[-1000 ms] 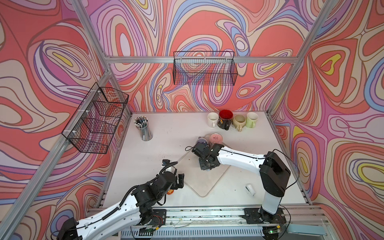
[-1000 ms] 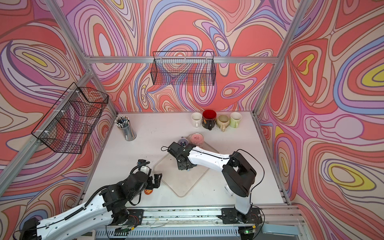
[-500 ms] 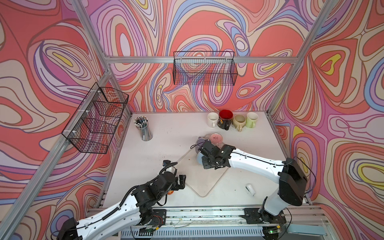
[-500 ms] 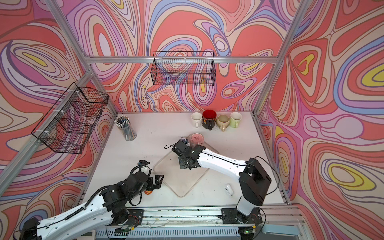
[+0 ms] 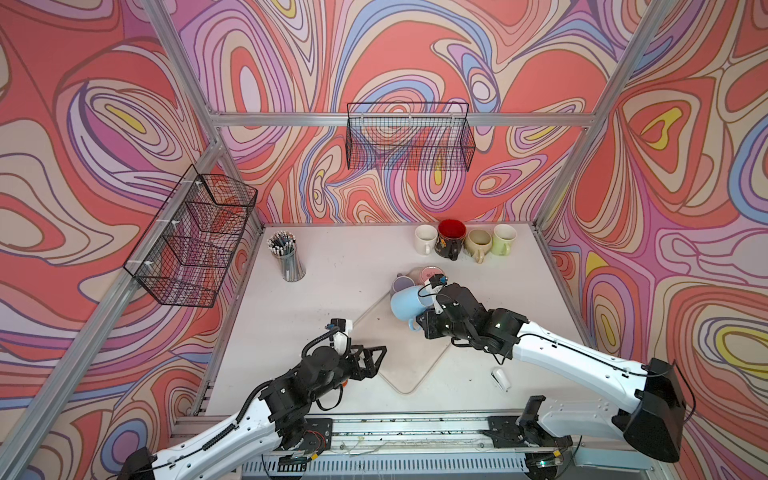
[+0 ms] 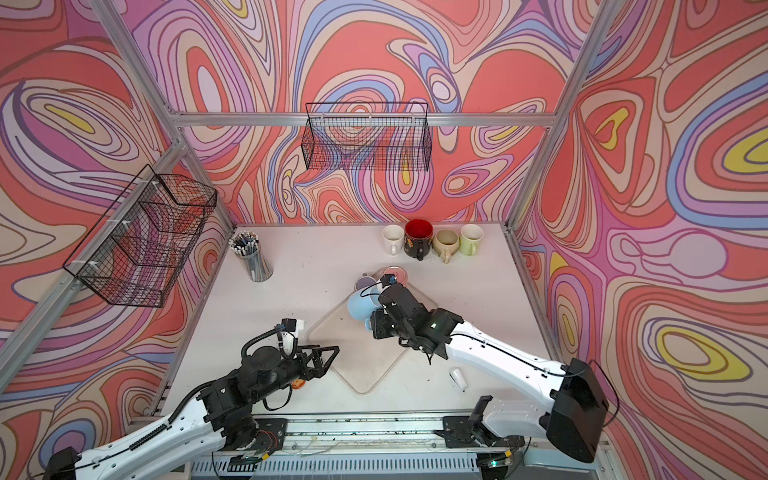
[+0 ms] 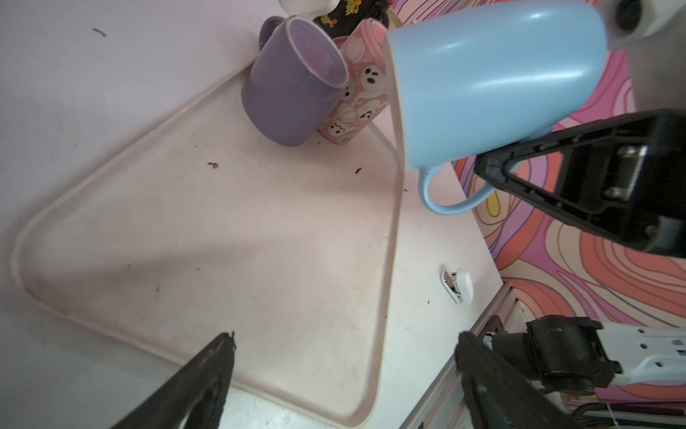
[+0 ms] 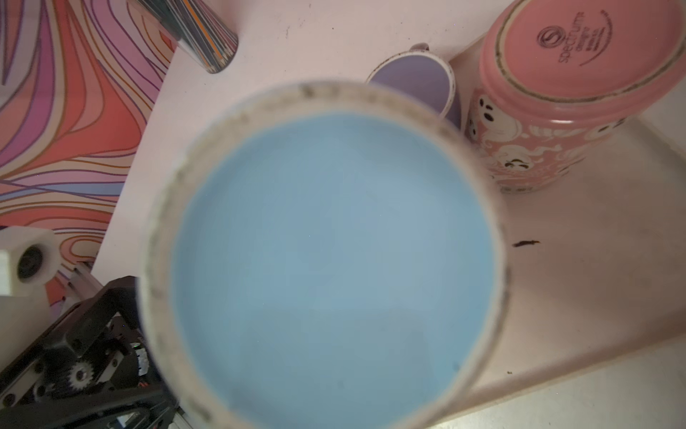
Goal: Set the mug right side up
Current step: 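Lift the light-blue mug with the right gripper toward the raised left gripper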
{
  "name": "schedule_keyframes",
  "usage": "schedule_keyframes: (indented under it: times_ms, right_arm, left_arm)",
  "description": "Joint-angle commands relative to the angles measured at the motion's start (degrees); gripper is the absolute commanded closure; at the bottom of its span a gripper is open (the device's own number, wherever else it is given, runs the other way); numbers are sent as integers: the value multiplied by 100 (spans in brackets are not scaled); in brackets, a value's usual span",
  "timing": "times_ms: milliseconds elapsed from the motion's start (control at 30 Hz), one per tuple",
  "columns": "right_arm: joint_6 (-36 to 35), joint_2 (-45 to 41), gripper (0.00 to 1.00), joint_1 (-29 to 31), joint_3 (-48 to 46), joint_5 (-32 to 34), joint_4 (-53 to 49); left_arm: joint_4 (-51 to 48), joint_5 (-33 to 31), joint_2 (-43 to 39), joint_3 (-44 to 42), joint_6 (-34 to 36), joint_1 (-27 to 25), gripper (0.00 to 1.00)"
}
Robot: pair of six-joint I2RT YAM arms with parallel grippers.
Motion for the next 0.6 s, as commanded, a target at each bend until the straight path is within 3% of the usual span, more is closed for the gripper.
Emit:
schedule_keyframes:
  times_ms: [0,233,433,567]
  right_arm:
    - [69,-285,100,-310,-114,-924,1146]
    - [-71,-367,100,-647,-189,-1693,1620]
    - [257,-330,100,-1128,-394,-2549,2433]
    - [397,-228,100,-1335,-376,-2998,2833]
  left_arm:
    - [1172,680,8,-148,-84,126,5]
    - [2271,1295,405,-126,-58,264,7]
    - [2824,1782,945,127,-70,615,27]
    - [3692,2297,1405,201,-371,1034,29]
